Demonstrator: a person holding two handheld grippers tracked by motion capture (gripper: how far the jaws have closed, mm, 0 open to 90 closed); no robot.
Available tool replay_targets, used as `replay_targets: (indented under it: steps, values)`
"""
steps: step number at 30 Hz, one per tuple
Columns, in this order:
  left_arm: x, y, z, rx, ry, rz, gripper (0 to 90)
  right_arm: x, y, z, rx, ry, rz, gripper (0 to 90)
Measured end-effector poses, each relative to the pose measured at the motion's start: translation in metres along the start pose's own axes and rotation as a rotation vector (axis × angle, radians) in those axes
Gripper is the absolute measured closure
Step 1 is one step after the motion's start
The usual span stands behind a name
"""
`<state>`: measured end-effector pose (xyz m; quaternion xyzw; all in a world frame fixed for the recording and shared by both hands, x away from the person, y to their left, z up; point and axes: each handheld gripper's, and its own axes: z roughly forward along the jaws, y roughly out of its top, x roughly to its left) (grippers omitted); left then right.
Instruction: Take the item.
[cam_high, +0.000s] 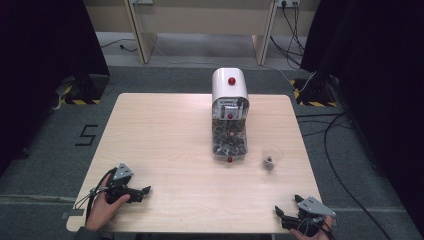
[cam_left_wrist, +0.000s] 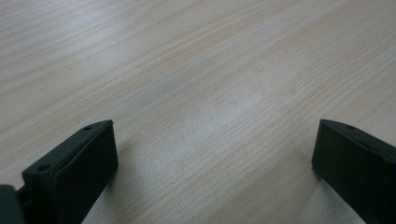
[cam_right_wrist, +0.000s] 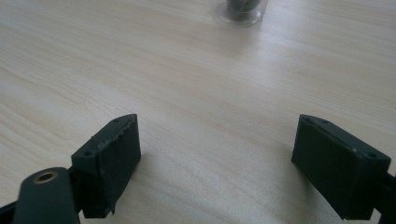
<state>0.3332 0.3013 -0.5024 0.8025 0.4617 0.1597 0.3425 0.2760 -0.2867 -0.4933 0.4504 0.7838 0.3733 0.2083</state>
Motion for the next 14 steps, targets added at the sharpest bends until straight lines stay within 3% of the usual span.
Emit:
replay_targets:
  steps: [14]
  values:
    - [0.0,0.0,0.0,0.0,0.0,0.0,0.0,-0.0003,-0.0012,-0.0001,-0.008,0.004,-0.001,15.8]
